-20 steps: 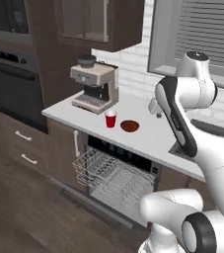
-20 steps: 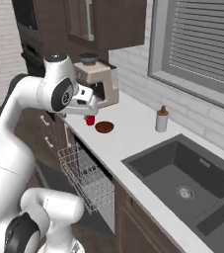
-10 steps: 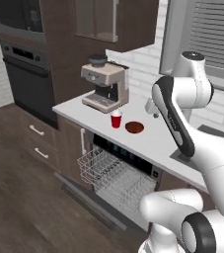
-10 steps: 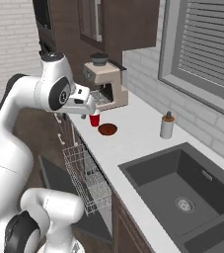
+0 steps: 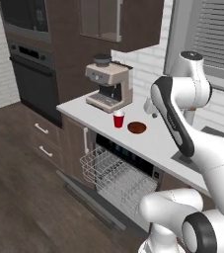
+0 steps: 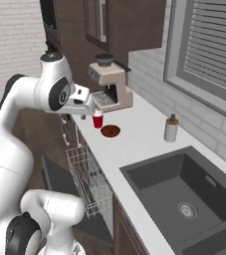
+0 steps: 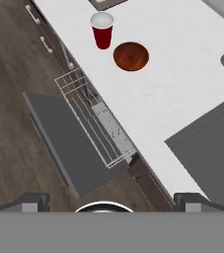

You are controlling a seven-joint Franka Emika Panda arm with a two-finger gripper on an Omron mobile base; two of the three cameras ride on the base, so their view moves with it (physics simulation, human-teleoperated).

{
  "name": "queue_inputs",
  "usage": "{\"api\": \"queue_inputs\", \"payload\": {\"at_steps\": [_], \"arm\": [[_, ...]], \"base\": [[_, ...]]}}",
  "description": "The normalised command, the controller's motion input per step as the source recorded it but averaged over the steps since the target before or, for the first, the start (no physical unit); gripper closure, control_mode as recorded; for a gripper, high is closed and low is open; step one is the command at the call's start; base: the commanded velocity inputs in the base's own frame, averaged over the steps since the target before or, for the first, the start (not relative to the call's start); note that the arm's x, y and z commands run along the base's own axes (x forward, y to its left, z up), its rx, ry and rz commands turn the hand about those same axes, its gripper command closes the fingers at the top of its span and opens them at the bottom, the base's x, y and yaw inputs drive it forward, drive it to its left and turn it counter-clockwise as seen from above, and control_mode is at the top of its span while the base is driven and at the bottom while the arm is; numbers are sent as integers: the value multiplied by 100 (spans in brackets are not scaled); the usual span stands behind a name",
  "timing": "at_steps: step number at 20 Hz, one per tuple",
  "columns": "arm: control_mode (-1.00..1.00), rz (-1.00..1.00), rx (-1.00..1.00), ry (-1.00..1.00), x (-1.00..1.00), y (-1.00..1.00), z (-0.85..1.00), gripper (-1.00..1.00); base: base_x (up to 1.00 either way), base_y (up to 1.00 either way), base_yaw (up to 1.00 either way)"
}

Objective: Pick up the cup and bowl from the counter, place them in the dishwasher, and close the dishwasher door.

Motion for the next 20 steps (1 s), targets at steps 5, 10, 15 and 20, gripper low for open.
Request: {"api": "queue_inputs", "payload": {"at_steps": [5, 10, 15, 20], "arm": [[100, 0, 0, 0, 0, 0, 0, -100], [100, 0, 0, 0, 0, 0, 0, -100], [-100, 0, -1, 4, 15, -2, -2, -100], [-100, 9, -18, 5, 91, -6, -58, -100]], "base": [[-9, -36, 9], [0, 0, 0], [0, 0, 0], [0, 0, 0]]}}
